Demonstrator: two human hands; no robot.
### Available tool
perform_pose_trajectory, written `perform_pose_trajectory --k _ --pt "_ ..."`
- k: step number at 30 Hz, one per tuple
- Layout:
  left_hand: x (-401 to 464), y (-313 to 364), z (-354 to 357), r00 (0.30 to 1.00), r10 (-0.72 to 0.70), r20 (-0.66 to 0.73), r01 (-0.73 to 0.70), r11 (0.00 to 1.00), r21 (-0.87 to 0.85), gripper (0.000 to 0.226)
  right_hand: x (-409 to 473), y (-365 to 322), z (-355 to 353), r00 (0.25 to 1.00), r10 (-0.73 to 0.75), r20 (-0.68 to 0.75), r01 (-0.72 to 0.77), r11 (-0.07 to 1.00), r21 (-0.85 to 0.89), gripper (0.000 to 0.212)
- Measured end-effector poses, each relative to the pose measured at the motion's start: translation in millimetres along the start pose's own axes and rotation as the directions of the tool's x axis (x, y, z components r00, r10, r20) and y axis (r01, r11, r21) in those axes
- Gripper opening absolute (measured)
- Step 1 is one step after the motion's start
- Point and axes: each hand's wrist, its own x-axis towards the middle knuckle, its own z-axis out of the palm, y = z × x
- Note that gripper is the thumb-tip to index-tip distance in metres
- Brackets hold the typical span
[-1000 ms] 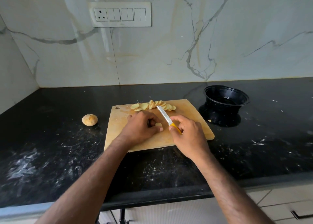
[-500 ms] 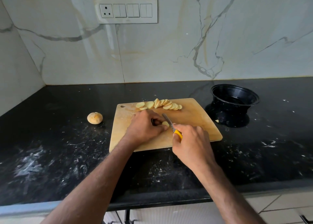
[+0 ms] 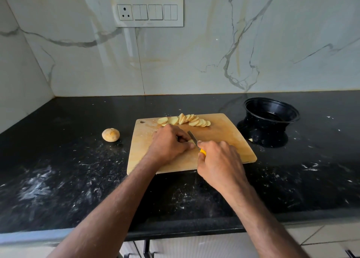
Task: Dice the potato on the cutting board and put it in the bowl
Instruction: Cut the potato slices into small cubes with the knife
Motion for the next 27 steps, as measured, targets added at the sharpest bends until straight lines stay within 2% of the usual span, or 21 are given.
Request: perform_pose_trajectory --k 17,27 --pt "-2.0 0.0 3.5 0.999 -0.044 -0.03 0.044 0.999 -0.017 0.021 -33.2 -2.0 -18.0 0.996 -0.017 0.089 0.02 0.999 -0.034 0.027" --pt "-3.9 0.6 2.9 0.999 -0.035 -0.027 0.035 0.999 -0.016 0.018 -50.4 13.4 -41.4 0.999 0.011 0.044 -0.012 0.999 0.043 0.029"
